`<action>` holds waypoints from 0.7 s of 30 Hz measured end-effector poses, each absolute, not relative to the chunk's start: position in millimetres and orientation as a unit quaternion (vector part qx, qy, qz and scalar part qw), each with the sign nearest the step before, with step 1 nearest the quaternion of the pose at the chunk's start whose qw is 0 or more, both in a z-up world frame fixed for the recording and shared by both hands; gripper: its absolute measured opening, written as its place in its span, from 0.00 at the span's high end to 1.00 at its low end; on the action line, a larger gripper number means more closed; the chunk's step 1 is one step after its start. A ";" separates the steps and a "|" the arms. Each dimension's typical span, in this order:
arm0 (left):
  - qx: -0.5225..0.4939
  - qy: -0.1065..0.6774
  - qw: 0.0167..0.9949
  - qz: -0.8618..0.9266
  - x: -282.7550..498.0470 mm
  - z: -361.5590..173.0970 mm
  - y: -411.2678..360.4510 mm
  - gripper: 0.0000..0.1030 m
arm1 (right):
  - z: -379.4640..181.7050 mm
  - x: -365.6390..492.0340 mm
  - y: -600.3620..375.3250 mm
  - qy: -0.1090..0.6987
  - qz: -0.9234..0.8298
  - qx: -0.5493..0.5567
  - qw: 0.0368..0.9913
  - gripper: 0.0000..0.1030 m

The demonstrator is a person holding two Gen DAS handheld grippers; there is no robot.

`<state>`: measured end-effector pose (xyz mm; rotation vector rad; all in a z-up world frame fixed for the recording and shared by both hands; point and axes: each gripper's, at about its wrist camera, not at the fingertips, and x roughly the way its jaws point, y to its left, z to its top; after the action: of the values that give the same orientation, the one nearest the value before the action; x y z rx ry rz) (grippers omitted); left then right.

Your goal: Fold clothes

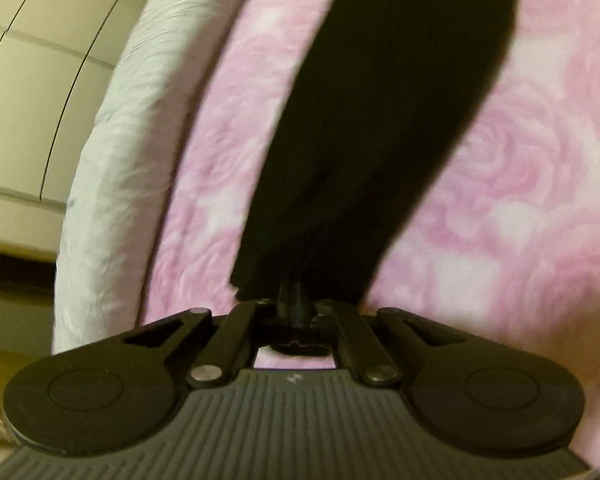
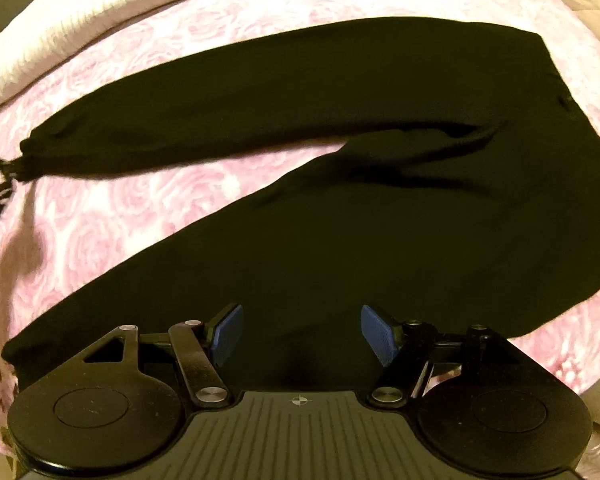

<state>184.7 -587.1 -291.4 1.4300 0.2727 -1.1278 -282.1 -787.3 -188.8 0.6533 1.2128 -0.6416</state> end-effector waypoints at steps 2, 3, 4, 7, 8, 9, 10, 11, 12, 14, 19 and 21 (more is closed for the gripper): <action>0.620 0.114 0.589 -0.507 181.8 -283.1 -574.2 1.00 | -190.5 -284.5 -788.8 0.547 -0.296 0.307 0.721 0.33; 0.624 0.108 0.582 -0.511 177.1 -286.9 -571.4 0.99 | -192.6 -284.5 -789.0 0.545 -0.298 0.312 0.719 0.33; 0.628 0.102 0.576 -0.513 172.3 -293.4 -569.6 0.96 | -194.9 -283.9 -789.0 0.544 -0.300 0.318 0.716 0.33; 0.642 0.086 0.562 -0.515 162.1 -313.0 -567.8 0.72 | -200.3 -278.0 -787.0 0.541 -0.298 0.329 0.714 0.33; 0.646 0.083 0.561 -0.511 163.7 -319.8 -571.6 0.60 | -200.7 -275.5 -785.1 0.543 -0.294 0.325 0.716 0.33; 0.650 0.079 0.560 -0.508 165.3 -326.6 -575.4 0.59 | -199.8 -272.9 -782.3 0.546 -0.289 0.318 0.719 0.33; 0.654 0.076 0.559 -0.504 166.9 -333.4 -579.2 0.60 | -198.9 -270.4 -779.6 0.549 -0.283 0.311 0.722 0.33; 0.658 0.072 0.558 -0.500 168.6 -340.2 -583.0 0.60 | -198.2 -269.6 -777.4 0.552 -0.280 0.303 0.724 0.33; 0.657 0.076 0.557 -0.502 171.5 -341.2 -584.5 0.60 | -197.5 -270.5 -775.5 0.555 -0.279 0.296 0.725 0.33; 0.649 0.090 0.557 -0.510 178.8 -337.2 -584.9 0.63 | -196.0 -272.2 -771.8 0.562 -0.278 0.280 0.727 0.33; 0.627 0.125 0.557 -0.531 197.1 -327.4 -586.1 0.93 | -202.1 -288.8 -775.1 0.557 -0.306 0.312 0.706 0.33; 0.618 0.139 0.552 -0.543 201.9 -320.8 -582.2 0.93 | -203.7 -291.7 -776.8 0.555 -0.311 0.322 0.701 0.33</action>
<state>201.9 -582.2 -320.8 1.4608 0.3293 -1.2847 -291.7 -776.8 -203.7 0.7179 1.2351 -0.6919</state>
